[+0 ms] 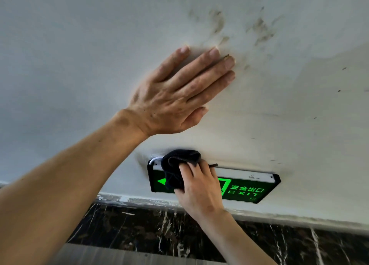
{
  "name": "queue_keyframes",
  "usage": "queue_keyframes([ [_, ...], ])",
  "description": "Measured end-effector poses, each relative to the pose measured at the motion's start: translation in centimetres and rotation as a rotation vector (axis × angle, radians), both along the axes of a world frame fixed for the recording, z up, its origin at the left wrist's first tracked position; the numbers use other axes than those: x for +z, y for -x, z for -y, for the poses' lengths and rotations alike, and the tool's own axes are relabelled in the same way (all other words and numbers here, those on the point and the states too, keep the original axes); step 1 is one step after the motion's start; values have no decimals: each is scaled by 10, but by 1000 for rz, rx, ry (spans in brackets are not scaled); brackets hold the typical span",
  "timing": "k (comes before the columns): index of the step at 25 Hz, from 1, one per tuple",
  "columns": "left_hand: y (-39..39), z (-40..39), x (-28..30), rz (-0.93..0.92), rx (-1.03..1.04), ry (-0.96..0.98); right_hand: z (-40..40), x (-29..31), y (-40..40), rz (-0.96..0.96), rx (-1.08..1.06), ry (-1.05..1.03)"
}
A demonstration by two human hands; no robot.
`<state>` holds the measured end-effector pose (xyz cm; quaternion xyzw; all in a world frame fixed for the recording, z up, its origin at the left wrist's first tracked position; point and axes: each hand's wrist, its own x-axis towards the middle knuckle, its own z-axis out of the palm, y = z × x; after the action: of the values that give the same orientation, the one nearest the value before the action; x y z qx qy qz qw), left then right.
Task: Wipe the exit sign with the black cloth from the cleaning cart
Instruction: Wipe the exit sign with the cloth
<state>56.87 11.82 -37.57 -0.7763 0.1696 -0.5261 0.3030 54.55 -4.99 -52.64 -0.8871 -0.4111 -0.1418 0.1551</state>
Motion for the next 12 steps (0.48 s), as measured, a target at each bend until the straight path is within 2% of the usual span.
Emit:
queue_keyframes([
  [12, 1, -3, -2, 37, 14, -14, 72, 1, -34, 92, -157, 61],
])
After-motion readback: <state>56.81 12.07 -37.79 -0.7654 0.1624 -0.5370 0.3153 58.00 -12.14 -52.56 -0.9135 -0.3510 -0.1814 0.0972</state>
